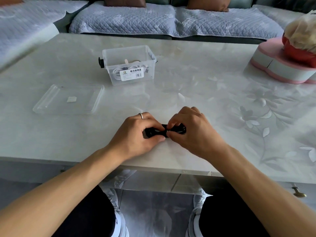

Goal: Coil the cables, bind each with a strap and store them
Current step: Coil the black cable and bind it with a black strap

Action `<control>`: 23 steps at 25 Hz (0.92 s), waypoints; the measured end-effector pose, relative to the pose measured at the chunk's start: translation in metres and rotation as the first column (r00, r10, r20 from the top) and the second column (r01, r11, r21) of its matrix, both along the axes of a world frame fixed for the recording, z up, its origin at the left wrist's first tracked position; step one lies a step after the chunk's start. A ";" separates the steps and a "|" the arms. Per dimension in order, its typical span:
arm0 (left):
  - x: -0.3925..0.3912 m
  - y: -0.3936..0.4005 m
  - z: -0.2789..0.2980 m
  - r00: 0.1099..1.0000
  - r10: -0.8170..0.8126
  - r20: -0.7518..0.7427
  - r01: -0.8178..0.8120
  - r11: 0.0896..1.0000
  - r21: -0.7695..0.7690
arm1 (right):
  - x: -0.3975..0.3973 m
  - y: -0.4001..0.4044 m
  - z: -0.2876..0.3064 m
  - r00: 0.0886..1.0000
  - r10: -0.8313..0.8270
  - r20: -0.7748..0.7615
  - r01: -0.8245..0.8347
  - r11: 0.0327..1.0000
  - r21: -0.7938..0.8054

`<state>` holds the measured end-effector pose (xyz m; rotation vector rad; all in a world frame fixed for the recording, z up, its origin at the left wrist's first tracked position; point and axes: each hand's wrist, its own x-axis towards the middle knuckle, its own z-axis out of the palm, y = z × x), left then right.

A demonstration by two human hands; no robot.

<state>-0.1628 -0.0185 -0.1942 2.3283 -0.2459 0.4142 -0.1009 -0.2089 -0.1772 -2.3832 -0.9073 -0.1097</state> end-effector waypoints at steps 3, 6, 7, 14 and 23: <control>0.001 0.005 0.001 0.999 -0.030 -0.013 0.031 0.998 0.060 | 0.000 -0.006 -0.003 0.999 0.023 0.031 -0.022 0.999 -0.035; 0.003 0.002 0.004 0.999 -0.038 -0.016 0.039 0.994 0.098 | 0.004 -0.016 -0.003 0.997 0.080 -0.020 -0.081 0.994 -0.079; 0.003 0.002 0.005 1.000 -0.018 -0.020 0.020 0.997 0.078 | 0.005 -0.019 -0.002 0.995 0.086 -0.043 -0.089 0.994 -0.066; 0.000 0.003 0.012 0.997 0.074 0.003 -0.072 0.980 -0.184 | 0.005 -0.022 0.001 0.996 0.089 0.026 -0.087 0.994 -0.071; -0.001 0.003 0.032 0.935 0.009 -0.353 -0.307 0.519 -0.798 | 0.002 0.003 0.010 0.909 0.059 -0.413 0.137 0.893 0.429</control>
